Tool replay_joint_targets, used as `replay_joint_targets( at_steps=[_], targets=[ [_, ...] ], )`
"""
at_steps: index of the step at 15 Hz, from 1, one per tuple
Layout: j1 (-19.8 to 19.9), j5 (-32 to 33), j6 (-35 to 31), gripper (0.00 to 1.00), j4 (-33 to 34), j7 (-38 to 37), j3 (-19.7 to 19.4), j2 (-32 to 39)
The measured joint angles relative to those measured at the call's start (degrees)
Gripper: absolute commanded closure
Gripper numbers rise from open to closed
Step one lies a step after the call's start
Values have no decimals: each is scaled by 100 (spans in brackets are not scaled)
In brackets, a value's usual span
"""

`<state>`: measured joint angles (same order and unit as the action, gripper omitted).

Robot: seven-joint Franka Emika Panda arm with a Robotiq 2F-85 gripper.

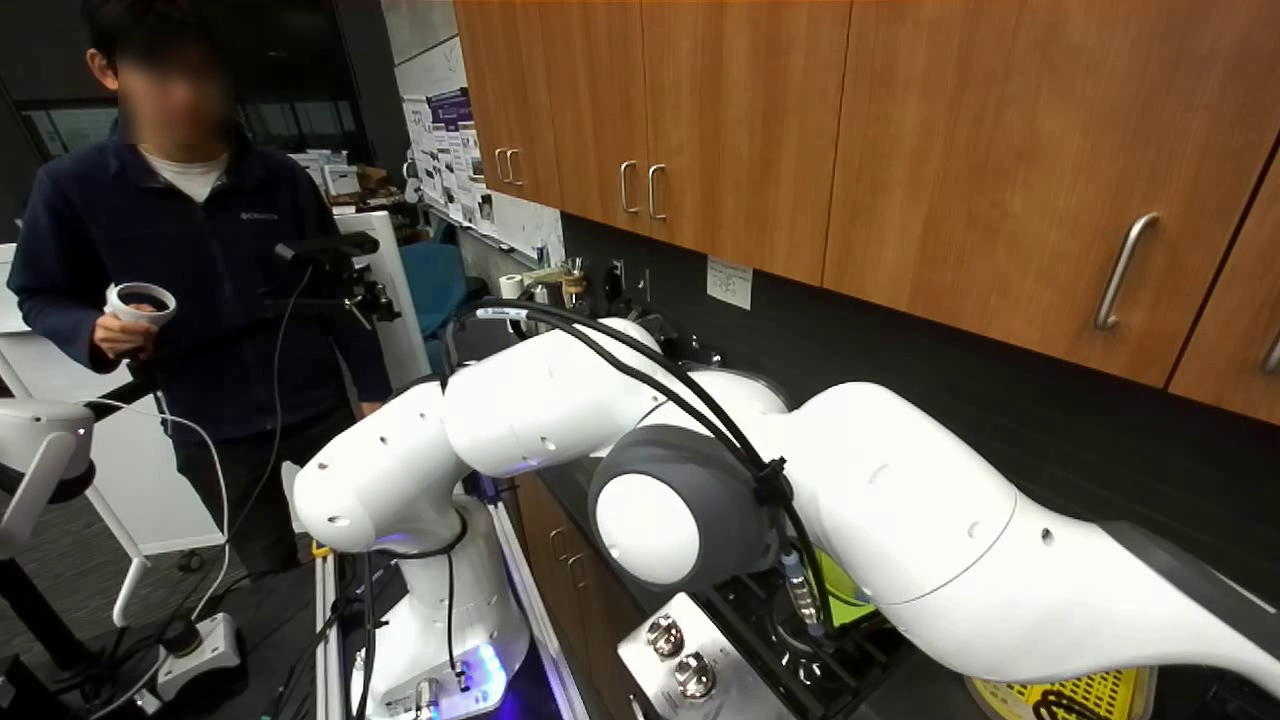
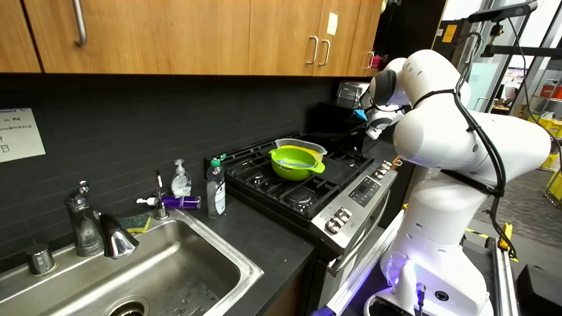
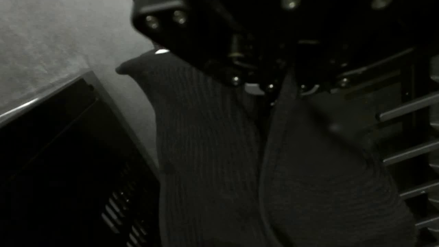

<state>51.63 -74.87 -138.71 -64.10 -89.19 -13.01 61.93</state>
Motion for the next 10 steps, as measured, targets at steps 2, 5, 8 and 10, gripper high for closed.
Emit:
replay_joint_targets(
  at_steps=[2,5,8,10],
  targets=[
    [3,-108,-82,99,-19,71,0,-29],
    [15,-344,-150,99,-107,351,4,-130],
    [62,-437,-155,99,-318,566,0,-355],
    [109,-508,-181,99,-512,690,-6,-558]
  ],
)
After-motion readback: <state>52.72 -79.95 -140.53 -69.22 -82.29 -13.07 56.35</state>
